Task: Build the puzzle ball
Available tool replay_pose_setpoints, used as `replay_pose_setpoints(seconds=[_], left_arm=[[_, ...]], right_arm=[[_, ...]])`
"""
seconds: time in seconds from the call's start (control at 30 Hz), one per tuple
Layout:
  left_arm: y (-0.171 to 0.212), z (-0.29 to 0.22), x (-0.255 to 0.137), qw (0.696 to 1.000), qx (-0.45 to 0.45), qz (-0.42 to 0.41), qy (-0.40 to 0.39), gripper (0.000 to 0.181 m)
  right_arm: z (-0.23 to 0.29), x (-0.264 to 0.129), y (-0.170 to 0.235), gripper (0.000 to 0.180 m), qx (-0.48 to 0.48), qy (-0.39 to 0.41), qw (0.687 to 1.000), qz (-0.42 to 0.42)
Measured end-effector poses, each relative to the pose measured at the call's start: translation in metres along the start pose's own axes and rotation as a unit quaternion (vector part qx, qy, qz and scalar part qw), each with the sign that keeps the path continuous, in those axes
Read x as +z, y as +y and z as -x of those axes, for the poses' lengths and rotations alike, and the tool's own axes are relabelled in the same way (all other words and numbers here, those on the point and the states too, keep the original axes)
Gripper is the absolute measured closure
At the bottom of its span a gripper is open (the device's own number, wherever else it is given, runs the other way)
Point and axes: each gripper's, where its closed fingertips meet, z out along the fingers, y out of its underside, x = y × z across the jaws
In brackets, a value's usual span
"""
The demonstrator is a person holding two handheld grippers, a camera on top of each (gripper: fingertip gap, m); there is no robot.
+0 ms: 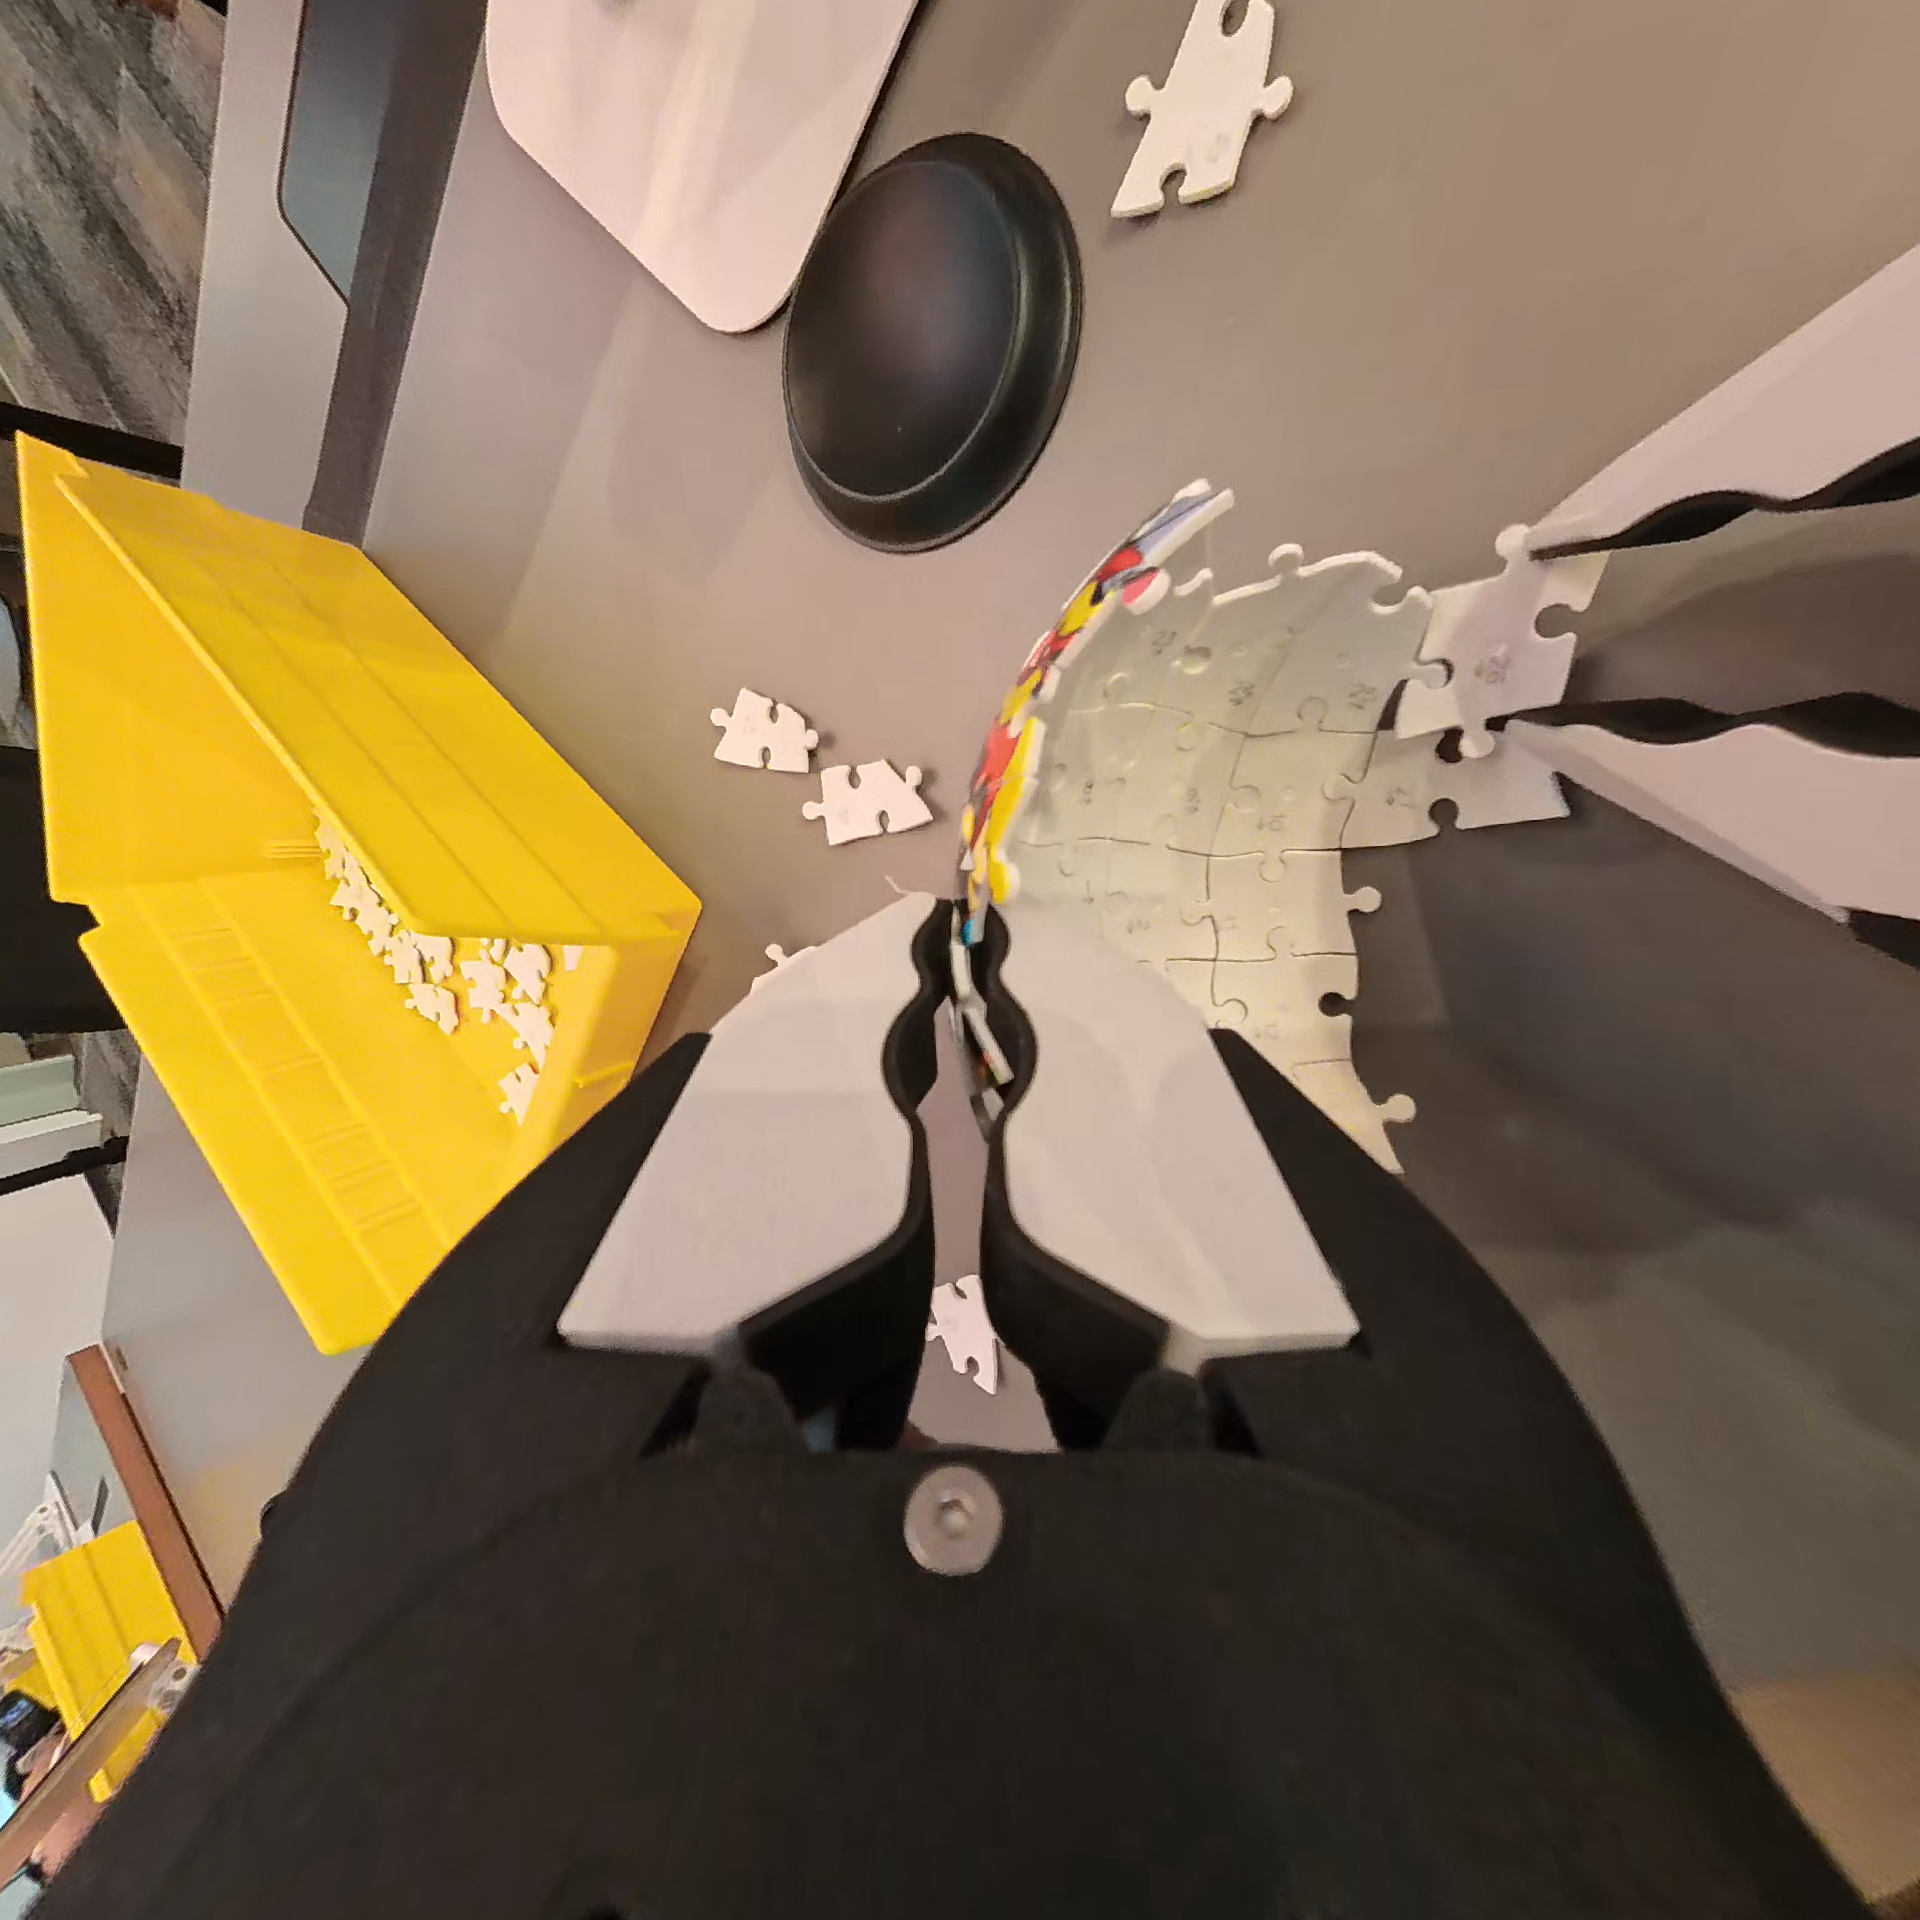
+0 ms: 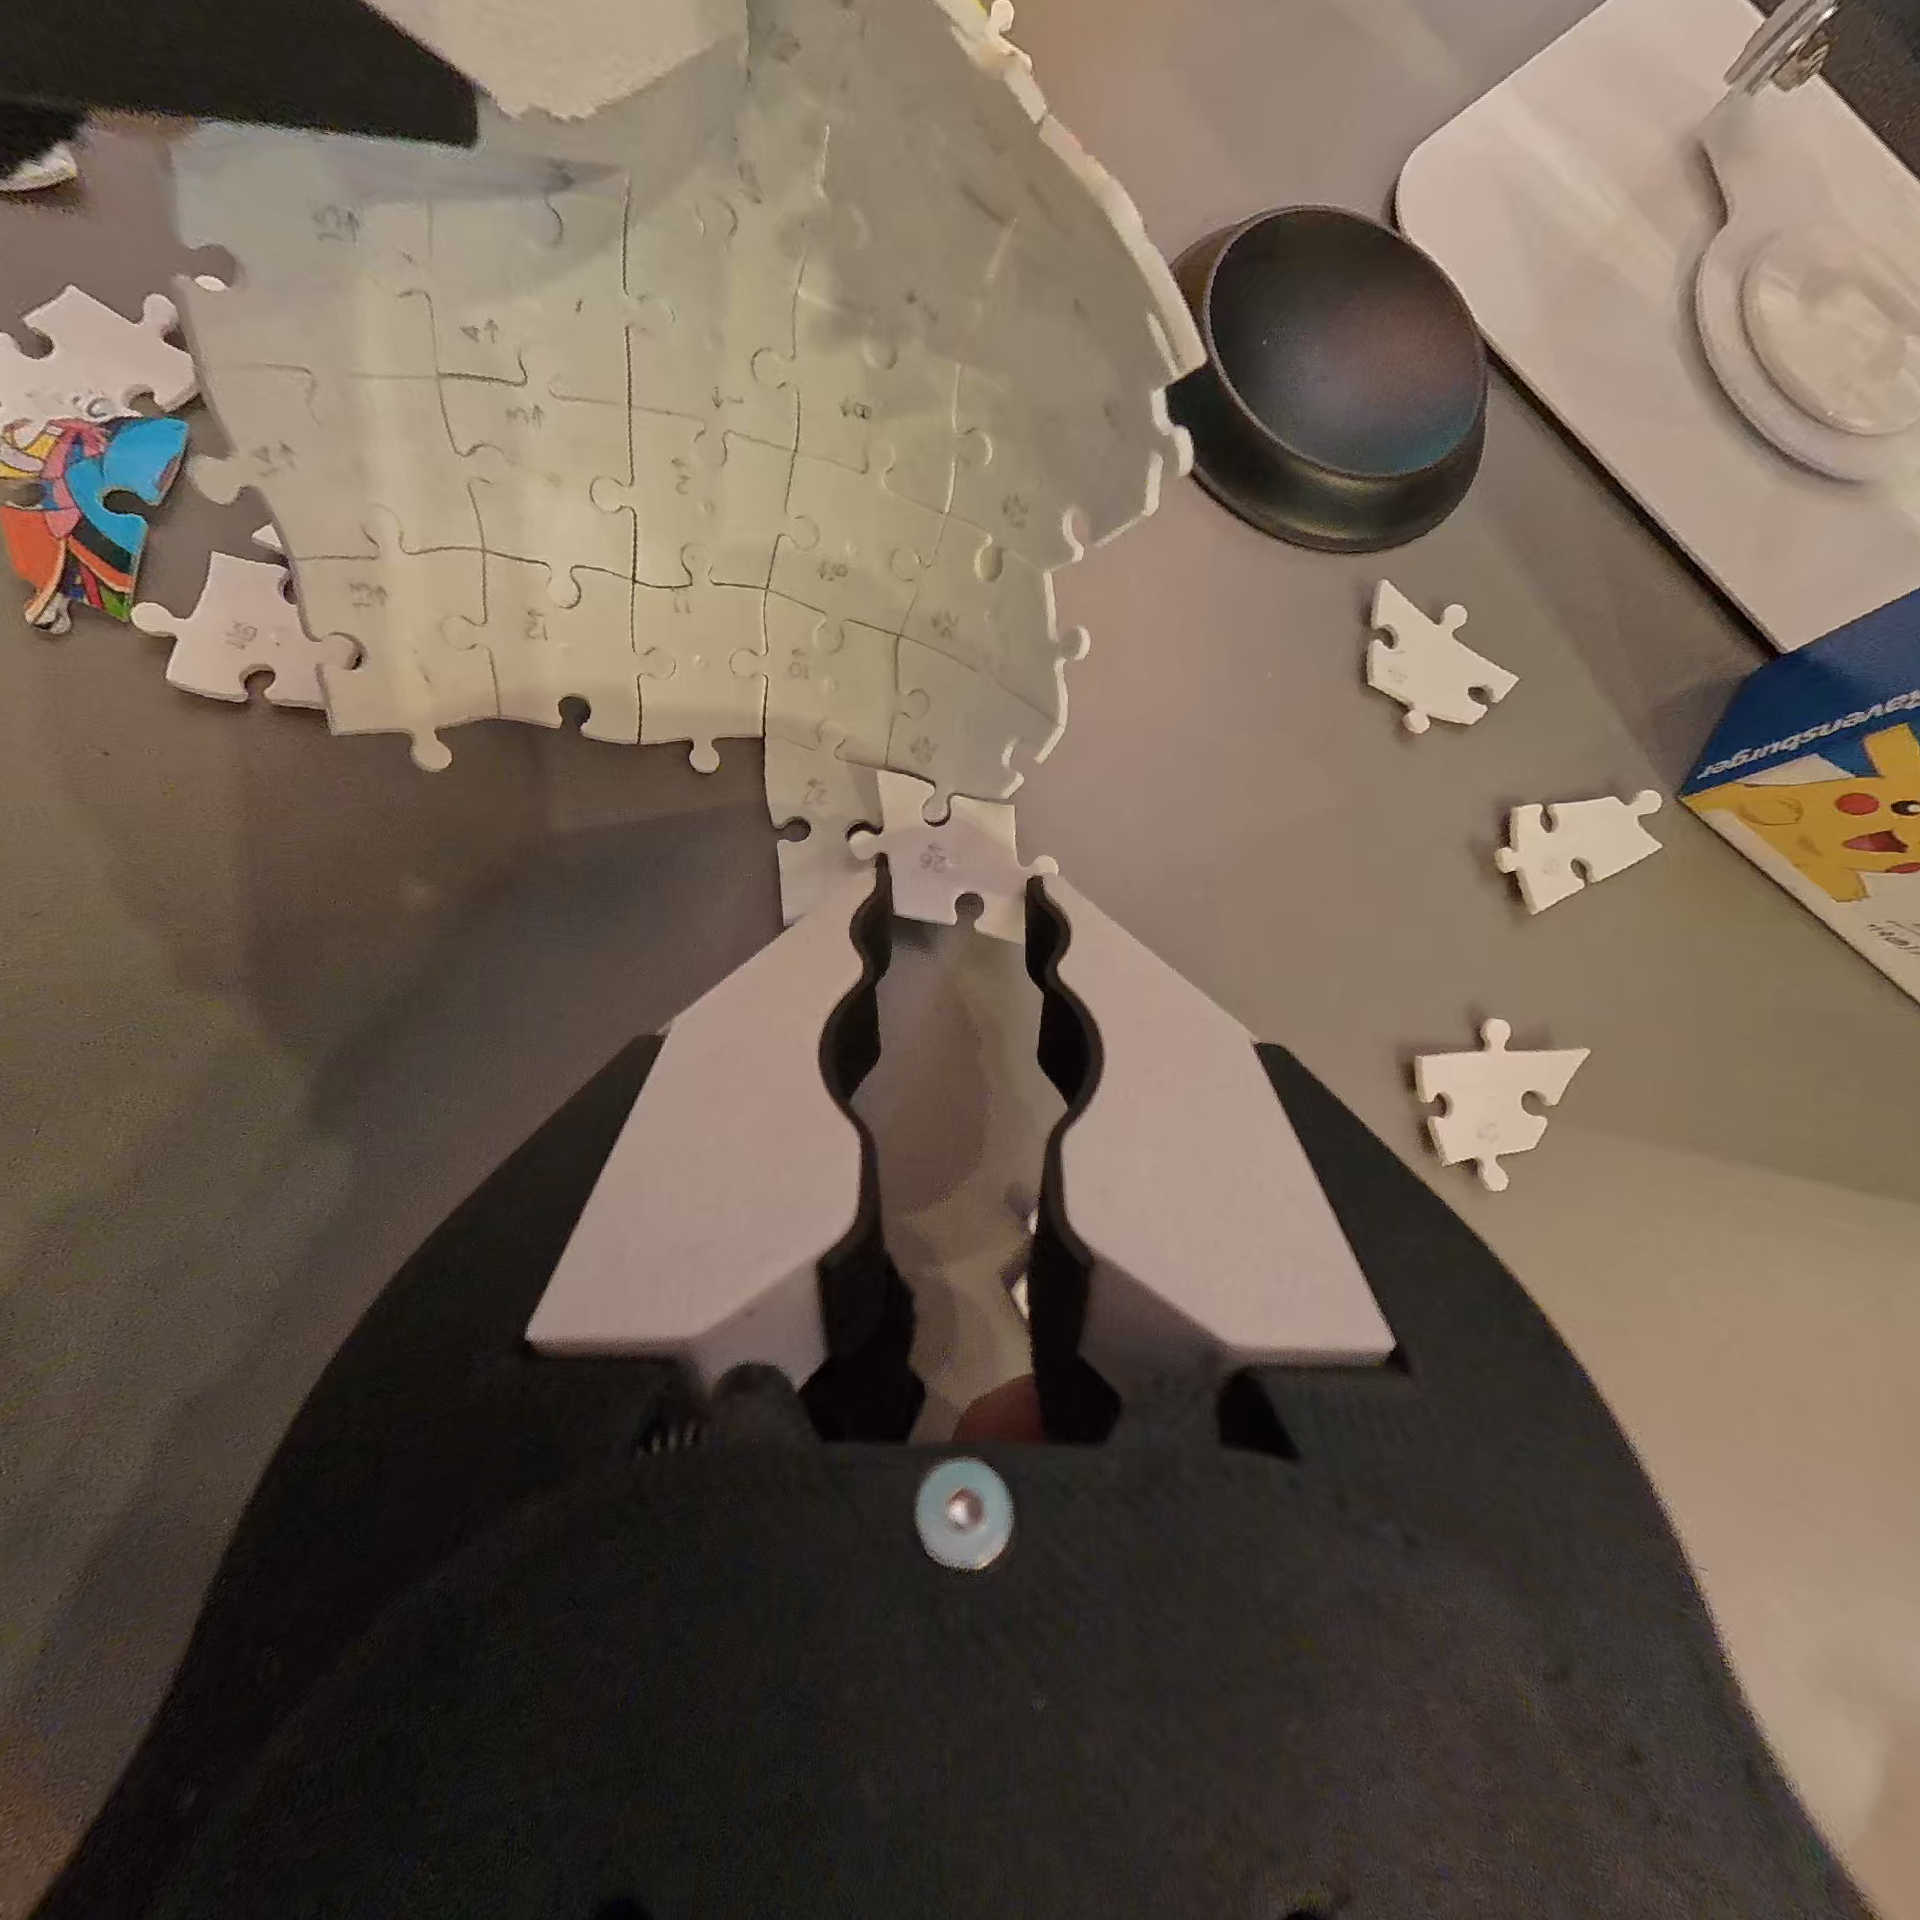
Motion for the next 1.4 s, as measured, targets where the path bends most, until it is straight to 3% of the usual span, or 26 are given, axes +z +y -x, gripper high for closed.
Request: replay_pose_setpoints(seconds=[0.27, 0.63, 1.4], left_arm=[[0.0, 0.001, -0.001, 1.0, 0.006, 0.002, -0.007, 0.178], [-0.003, -0.001, -0.002, 1.0, 0.013, 0.0, -0.01, 0.178], [-0.016, -0.004, -0.008, 0.998, 0.046, 0.0, -0.034, 0.178]], right_arm=[[0.001, -0.002, -0.003, 0.151, 0.007, -0.004, 1.0, -0.013], [0.016, 0.0, -0.013, 0.179, 0.008, -0.08, 0.995, -0.05], [0.011, 0.009, -0.009, 0.18, -0.012, -0.06, 0.997, -0.036]])
